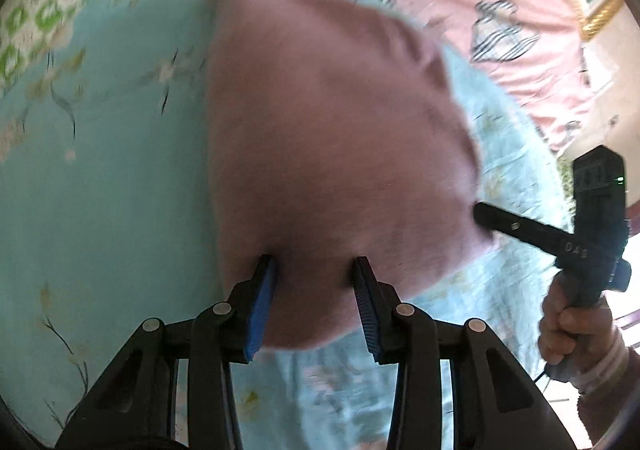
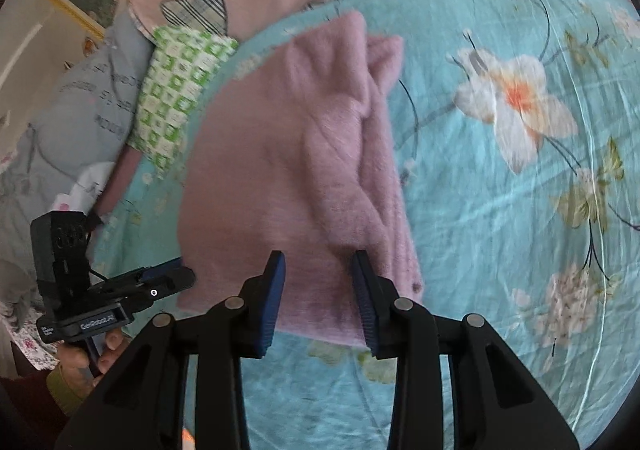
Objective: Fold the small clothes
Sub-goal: 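Lower the folded sweater onto the sheet and open both tools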
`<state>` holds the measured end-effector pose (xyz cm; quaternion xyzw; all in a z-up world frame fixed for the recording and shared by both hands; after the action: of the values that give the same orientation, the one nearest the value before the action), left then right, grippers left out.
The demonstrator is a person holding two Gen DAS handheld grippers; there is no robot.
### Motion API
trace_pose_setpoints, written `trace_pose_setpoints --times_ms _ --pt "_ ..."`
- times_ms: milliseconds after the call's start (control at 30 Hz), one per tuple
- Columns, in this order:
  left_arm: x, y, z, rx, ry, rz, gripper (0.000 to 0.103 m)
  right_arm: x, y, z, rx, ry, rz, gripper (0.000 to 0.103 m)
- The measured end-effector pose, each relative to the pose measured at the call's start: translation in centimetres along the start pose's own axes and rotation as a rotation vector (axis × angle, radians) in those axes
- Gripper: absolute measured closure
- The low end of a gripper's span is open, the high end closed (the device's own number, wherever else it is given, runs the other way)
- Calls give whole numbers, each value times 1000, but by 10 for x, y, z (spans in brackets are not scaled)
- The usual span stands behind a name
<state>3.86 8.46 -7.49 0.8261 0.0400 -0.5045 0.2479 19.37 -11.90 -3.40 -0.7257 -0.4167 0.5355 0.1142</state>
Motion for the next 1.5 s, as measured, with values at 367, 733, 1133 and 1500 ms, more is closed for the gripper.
trace_pose_setpoints --times_ms 367,733,1133,1500 --pt "6 -5 2 -6 0 -6 63 22 27 8 18 -31 61 103" --pt "-48 -2 8 -12 66 -11 51 -28 2 15 36 35 22 98" --pt "-69 13 -15 35 134 -20 49 -47 -27 24 15 57 19 97" --pt "-61 21 -95 -22 209 50 49 -22 -43 -56 -15 114 -10 97"
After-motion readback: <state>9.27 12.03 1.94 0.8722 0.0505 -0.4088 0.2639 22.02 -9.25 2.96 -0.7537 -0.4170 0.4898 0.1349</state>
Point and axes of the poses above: each gripper's, at about its wrist camera, not at the fingertips, and x roughly the way its jaws point, y to its right, z to its underside, the point moved 1 cm from there along x, roughly the way its jaws point, and after that the axes turned 2 degrees about y, right-handed, at the moved point
